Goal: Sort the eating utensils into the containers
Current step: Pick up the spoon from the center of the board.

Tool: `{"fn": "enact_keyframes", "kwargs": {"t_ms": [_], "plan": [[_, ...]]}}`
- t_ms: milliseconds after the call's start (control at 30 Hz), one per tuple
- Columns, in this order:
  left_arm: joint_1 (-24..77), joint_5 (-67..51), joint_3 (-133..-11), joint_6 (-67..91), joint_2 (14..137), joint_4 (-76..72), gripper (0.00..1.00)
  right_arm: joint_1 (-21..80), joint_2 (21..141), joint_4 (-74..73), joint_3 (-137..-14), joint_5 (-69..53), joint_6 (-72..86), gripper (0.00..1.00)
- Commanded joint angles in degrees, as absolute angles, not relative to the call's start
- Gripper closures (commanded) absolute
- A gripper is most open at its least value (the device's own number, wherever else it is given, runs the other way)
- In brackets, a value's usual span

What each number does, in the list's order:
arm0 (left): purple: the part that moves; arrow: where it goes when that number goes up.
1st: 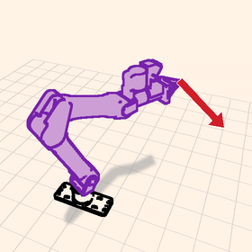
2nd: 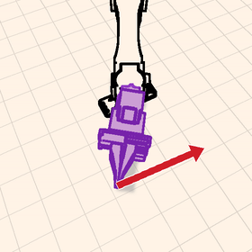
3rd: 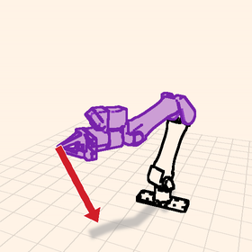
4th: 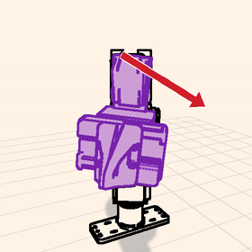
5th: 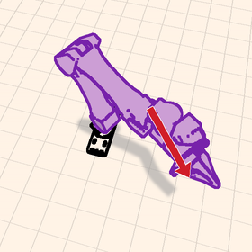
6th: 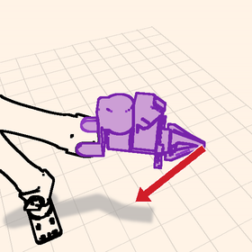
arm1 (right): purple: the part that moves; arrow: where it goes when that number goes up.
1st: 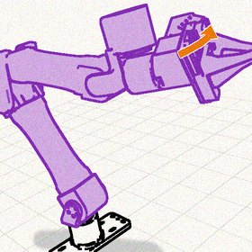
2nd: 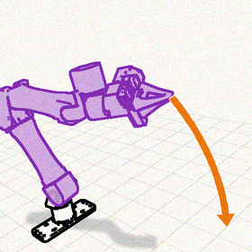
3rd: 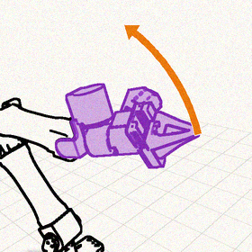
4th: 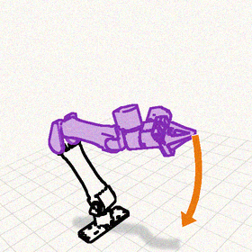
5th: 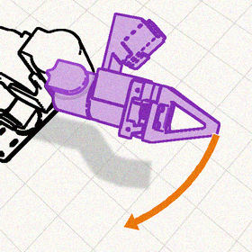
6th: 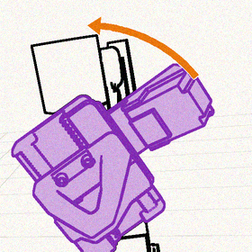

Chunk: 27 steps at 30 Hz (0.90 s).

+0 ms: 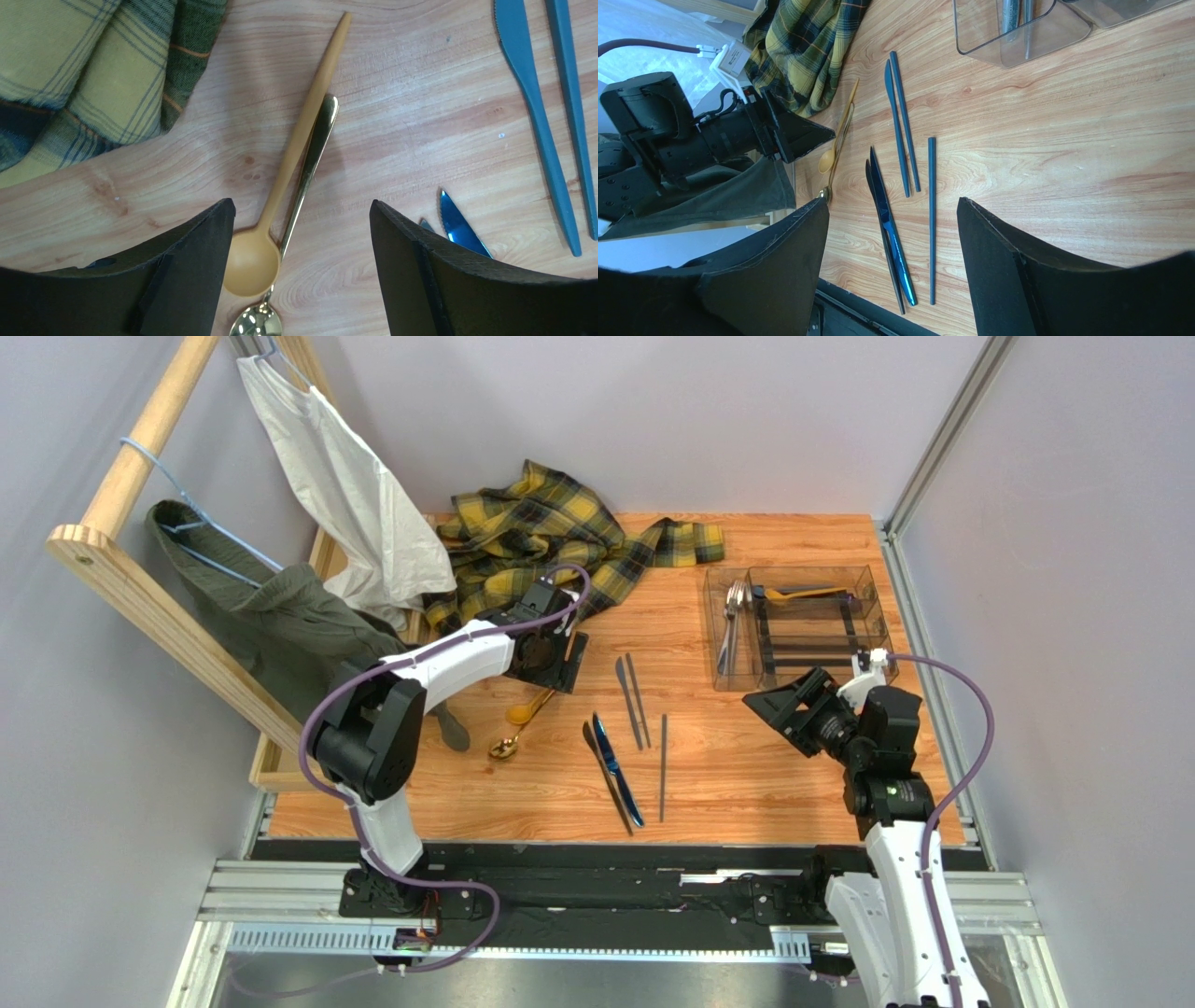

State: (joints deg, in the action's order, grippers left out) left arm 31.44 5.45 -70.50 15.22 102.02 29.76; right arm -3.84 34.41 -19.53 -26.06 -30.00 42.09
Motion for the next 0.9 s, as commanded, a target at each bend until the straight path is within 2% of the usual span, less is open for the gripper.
{"fn": "enact_keyframes", "kwargs": {"t_ms": [0, 67, 167, 300, 567, 600, 667, 700, 800, 867], "plan": [[30.2, 2.6, -72.7, 13.7, 104.0, 27.2, 0.23, -3.5, 34.7, -18.5, -25.6, -30.2, 40.9, 0.29], [29.4, 1.9, -72.3, 14.1, 104.7, 26.4, 0.28, -3.5, 35.3, -18.4, -25.2, -30.2, 40.7, 0.30], [28.1, 0.4, -71.3, 14.6, 105.5, 24.9, 0.30, -3.5, 35.2, -19.1, -25.2, -29.9, 39.9, 0.30], [27.3, -0.4, -70.4, 14.4, 107.0, 24.5, 0.40, -3.5, 34.5, -20.0, -25.3, -29.6, 39.7, 0.30], [27.0, -0.9, -69.4, 14.2, 110.0, 23.6, 0.47, -3.4, 34.8, -19.5, -25.0, -30.1, 40.1, 0.30], [27.0, -1.1, -69.3, 14.2, 110.1, 23.5, 0.54, -3.4, 34.7, -19.6, -25.0, -30.1, 40.0, 0.30], [27.0, -1.5, -68.9, 14.2, 110.0, 23.3, 0.62, -3.4, 34.7, -19.6, -25.0, -30.1, 40.0, 0.30], [27.0, -1.4, -68.8, 14.1, 109.9, 23.4, 0.72, -3.4, 34.6, -19.7, -25.0, -30.1, 40.1, 0.31], [27.0, -1.1, -68.2, 14.0, 109.2, 23.1, 0.87, -3.4, 34.4, -19.6, -24.6, -29.8, 40.3, 0.31], [27.0, -0.5, -67.9, 13.7, 108.3, 23.1, 0.92, -3.4, 34.6, -19.1, -24.3, -29.8, 40.3, 0.31]]}}
